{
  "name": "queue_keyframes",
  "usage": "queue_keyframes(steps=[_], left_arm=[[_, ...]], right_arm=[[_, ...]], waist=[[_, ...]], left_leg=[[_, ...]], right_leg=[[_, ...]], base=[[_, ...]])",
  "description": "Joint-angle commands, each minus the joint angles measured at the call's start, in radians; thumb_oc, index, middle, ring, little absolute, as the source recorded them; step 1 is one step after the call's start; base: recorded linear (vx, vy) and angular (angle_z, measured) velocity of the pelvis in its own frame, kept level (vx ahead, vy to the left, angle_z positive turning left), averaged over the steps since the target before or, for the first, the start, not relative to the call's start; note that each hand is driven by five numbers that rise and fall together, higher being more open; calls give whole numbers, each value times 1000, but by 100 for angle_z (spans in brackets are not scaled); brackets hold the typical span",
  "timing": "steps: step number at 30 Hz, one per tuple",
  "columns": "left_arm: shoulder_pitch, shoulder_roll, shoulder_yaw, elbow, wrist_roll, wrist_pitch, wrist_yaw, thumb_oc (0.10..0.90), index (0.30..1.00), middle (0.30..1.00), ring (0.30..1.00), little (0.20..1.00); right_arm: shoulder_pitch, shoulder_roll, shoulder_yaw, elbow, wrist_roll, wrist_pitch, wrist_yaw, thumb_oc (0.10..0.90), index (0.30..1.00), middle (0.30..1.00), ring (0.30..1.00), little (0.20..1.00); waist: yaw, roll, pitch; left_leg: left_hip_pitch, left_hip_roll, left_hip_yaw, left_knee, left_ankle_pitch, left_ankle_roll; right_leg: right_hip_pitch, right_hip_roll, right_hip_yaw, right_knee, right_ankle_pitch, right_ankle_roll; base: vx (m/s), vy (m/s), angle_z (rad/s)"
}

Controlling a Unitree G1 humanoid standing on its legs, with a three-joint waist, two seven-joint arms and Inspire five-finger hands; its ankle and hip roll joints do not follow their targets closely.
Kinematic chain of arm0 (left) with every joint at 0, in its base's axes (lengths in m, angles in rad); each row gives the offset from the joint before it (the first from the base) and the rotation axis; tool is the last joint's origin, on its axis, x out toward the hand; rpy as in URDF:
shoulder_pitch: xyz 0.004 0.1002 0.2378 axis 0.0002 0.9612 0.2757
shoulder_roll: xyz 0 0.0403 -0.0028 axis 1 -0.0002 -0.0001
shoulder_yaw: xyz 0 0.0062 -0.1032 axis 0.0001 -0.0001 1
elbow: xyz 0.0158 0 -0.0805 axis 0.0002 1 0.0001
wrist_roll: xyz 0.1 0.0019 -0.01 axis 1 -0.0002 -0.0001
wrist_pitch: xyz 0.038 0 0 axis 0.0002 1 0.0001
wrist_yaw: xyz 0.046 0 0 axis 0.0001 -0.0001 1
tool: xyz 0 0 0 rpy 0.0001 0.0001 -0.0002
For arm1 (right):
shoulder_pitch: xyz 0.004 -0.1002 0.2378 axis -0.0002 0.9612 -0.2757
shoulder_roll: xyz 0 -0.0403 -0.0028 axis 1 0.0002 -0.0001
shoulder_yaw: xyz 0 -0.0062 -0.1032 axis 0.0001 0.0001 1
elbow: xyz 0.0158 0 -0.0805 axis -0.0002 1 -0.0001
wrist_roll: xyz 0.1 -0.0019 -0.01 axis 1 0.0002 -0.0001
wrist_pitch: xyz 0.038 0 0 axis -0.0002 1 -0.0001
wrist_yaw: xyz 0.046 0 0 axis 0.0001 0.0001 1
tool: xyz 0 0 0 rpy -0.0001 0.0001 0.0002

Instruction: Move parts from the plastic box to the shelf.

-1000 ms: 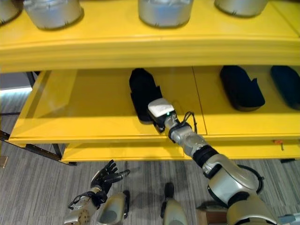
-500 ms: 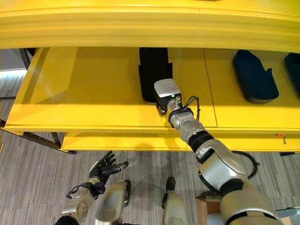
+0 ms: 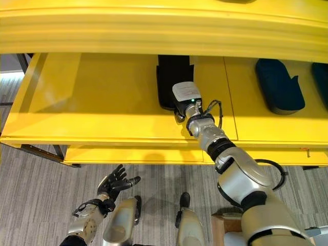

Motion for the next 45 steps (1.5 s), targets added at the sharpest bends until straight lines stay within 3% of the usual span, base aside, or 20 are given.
queue_keyframes(steps=[1,18,34,35,36,37,45], left_arm=[[24,-39,13,-98,-25,-80,-10,900,1000,1000,1000,1000],[16,-37,12,-88,-25,-76,-11,900,1000,1000,1000,1000],[17,-40,11,-89,-30,-78,-10,900,1000,1000,1000,1000],[17,-42,13,-89,-31,-79,-10,900,1000,1000,1000,1000],[17,-42,13,-89,-31,-79,-10,900,1000,1000,1000,1000],[18,-42,14,-90,-31,-80,-9,900,1000,1000,1000,1000],[26,-32,18,-95,-39,-84,-6,900,1000,1000,1000,1000]], right_arm=[[-145,-81,41,2,21,-7,-18,400,300,300,300,300],[-99,-150,79,-67,27,-44,12,400,300,300,300,300],[-89,-129,55,-54,43,-41,10,400,300,300,300,300],[-86,-125,47,-52,47,-40,10,612,596,596,596,596],[-86,-125,47,-52,47,-40,10,612,596,596,596,596],[-83,-121,41,-48,48,-37,10,900,1000,1000,1000,1000],[-87,-110,27,-53,36,-27,1,900,1000,1000,1000,1000]], waist=[[0,6,-17],[-17,-1,-17],[-19,5,-17],[-17,5,-17],[-17,4,-17],[-16,4,-17],[-12,5,-17]], left_leg=[[134,53,-23,-114,294,-54],[151,70,-21,-126,293,-62],[139,79,-25,-119,297,-66],[139,79,-25,-118,297,-66],[139,79,-24,-118,297,-66],[138,79,-24,-117,296,-66],[132,83,-24,-109,296,-69]], right_leg=[[-24,-14,47,157,34,0],[-19,-15,43,158,36,8],[-30,-15,44,170,41,12],[-29,-14,45,171,41,12],[-29,-14,45,170,41,12],[-29,-15,45,171,42,12],[-35,-13,45,173,45,11]], base=[[0,0,0],[0,0,0],[0,0,0],[0,0,0],[0,0,0],[0,0,0],[0,0,0]])
